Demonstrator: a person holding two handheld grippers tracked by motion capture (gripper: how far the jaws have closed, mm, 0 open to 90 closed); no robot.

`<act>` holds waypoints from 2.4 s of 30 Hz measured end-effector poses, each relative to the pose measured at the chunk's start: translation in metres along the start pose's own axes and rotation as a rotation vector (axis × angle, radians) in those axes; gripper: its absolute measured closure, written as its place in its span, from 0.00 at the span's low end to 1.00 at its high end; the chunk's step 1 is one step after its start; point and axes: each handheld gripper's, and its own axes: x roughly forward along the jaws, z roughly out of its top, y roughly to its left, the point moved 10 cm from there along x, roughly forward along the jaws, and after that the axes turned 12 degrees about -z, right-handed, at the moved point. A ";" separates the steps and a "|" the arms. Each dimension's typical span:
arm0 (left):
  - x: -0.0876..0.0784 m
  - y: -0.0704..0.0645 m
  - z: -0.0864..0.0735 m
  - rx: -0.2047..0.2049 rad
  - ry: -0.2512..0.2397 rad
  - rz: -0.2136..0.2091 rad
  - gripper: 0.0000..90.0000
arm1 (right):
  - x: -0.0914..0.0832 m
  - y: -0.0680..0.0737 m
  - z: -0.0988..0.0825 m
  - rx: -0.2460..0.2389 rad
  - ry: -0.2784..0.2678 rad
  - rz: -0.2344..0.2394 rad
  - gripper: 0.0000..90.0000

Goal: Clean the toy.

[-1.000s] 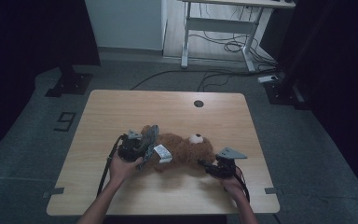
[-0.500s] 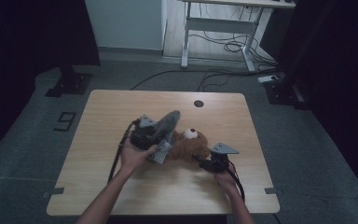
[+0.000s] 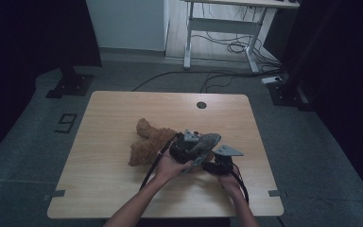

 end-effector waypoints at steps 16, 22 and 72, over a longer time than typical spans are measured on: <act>-0.071 0.057 -0.018 -0.084 -0.064 0.110 0.86 | -0.002 0.001 -0.001 0.000 -0.001 0.009 0.50; -0.095 0.075 -0.030 -0.136 -0.092 0.128 0.86 | -0.002 0.001 -0.002 -0.001 -0.001 0.012 0.50; -0.107 0.159 -0.129 -0.331 0.040 0.258 0.87 | -0.014 0.003 -0.017 -0.040 0.021 0.005 0.51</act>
